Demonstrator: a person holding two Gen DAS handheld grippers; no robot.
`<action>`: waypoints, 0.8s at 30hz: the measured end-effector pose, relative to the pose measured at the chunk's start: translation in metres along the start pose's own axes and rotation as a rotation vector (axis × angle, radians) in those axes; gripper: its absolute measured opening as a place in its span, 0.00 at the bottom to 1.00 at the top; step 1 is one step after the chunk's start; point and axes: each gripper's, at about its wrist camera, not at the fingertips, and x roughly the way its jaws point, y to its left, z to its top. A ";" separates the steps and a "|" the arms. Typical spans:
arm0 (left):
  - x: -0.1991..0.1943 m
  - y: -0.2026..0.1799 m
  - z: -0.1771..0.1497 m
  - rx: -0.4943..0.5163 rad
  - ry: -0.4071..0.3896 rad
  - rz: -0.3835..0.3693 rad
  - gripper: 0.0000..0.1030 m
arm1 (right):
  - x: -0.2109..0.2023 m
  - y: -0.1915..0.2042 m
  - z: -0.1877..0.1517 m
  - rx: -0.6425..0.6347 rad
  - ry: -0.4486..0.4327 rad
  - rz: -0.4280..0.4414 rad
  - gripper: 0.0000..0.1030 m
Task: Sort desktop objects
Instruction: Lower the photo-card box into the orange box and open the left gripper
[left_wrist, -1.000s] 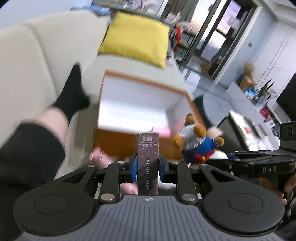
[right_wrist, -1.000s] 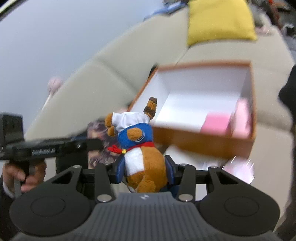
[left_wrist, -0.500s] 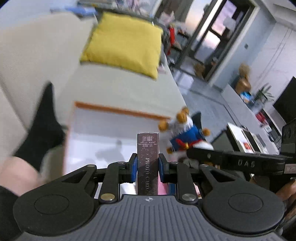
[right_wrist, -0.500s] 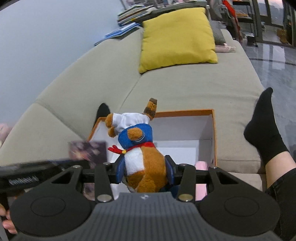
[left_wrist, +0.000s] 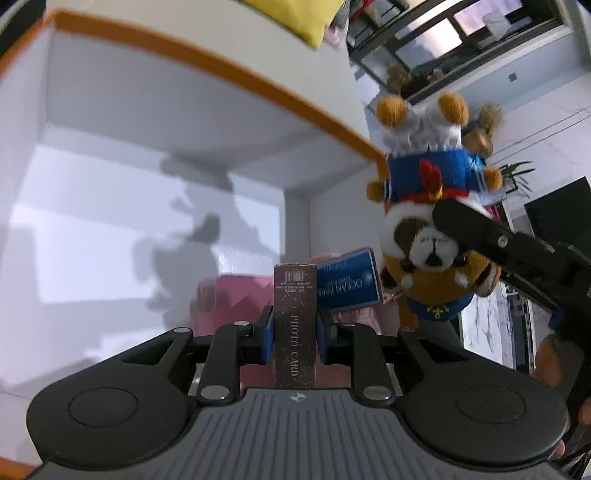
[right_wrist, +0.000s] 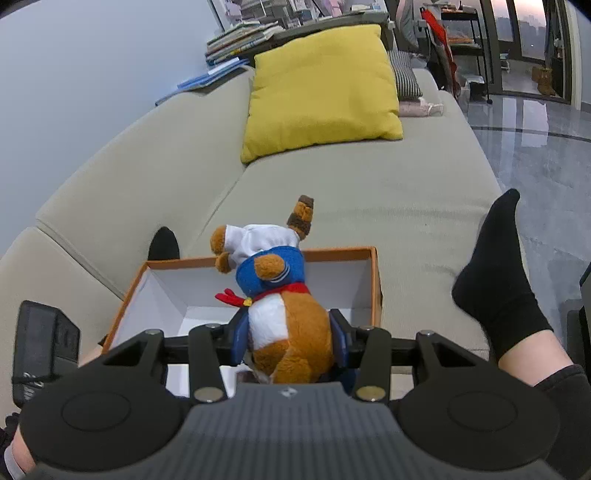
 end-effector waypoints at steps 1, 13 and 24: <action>0.004 0.001 0.000 -0.008 0.007 0.000 0.24 | 0.003 -0.001 -0.001 0.002 0.005 0.003 0.45; 0.028 -0.009 0.001 0.067 0.064 0.137 0.34 | 0.003 0.002 -0.007 -0.011 0.004 0.020 0.45; 0.009 -0.005 0.016 0.126 0.107 0.289 0.58 | -0.002 0.004 -0.010 -0.034 -0.015 -0.005 0.45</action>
